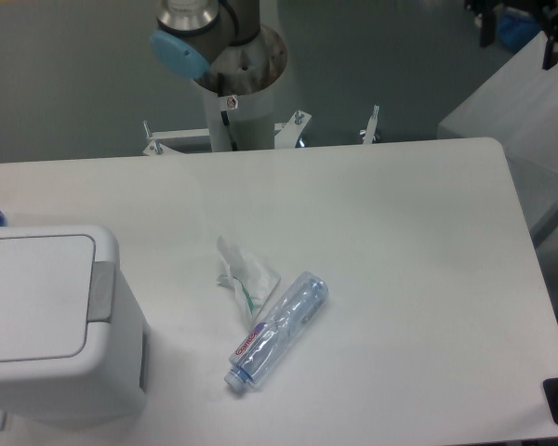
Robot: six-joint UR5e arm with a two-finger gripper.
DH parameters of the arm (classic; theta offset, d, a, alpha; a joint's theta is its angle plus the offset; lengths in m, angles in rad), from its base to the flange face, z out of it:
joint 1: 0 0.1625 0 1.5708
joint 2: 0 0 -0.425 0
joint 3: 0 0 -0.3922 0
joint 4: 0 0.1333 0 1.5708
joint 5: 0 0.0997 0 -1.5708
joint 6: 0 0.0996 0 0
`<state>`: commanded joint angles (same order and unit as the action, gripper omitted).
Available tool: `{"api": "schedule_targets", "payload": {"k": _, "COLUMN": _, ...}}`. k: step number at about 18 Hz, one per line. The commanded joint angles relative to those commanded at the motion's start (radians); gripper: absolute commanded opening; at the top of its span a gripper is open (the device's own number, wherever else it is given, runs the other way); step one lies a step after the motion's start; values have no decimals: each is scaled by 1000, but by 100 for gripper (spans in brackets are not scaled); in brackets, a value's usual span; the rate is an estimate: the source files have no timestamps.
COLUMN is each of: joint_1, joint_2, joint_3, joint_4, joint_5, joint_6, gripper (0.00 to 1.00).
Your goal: Open the trash can
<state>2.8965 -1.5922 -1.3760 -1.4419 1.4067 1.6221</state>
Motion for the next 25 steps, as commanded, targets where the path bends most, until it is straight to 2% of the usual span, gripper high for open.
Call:
{"api": "schedule_targets", "payload": {"k": 2, "joint_1": -75, "joint_2": -12, "joint_3": -5, "joint_4": 9, "joint_5": -11, "joint_6": -188, "gripper": 100}}
{"api": "schedule_targets", "payload": {"k": 4, "joint_1": -156, "joint_2": -46, "joint_3": -3, "joint_4": 61, "joint_5": -37, "joint_6": -351, "gripper": 100}}
{"api": "schedule_targets", "payload": {"k": 10, "joint_1": -302, "joint_2": -98, "joint_3": -14, "joint_4": 231, "joint_5": -94, "joint_6": -850, "gripper": 100}}
{"api": "schedule_targets", "payload": {"k": 13, "joint_1": -342, "joint_2": -103, "joint_3": -17, "joint_4": 262, "joint_5": -135, "joint_6": -1057, "gripper": 100}}
{"api": "schedule_targets", "payload": {"k": 15, "joint_1": -364, "joint_2": -98, "joint_3": -32, "joint_4": 271, "joint_5": -135, "joint_6": -1145, "gripper": 100}}
{"api": "schedule_targets", "payload": {"k": 20, "joint_1": -433, "joint_2": -103, "joint_3": -49, "joint_4": 278, "joint_5": -141, "joint_6": -1257, "gripper": 100}}
{"api": "schedule_targets", "payload": {"k": 21, "joint_1": -444, "joint_2": -106, "joint_3": -48, "joint_4": 293, "joint_5": -146, "joint_6": -1290, "gripper": 100}}
{"api": "schedule_targets", "payload": {"k": 23, "joint_1": -483, "joint_2": -135, "joint_3": -57, "joint_4": 359, "joint_5": -216, "joint_6": -1347, "gripper": 100}}
{"api": "schedule_targets", "payload": {"k": 25, "joint_1": -502, "joint_2": -153, "joint_3": -57, "joint_4": 376, "joint_5": -268, "joint_6": -1415, "gripper": 100}}
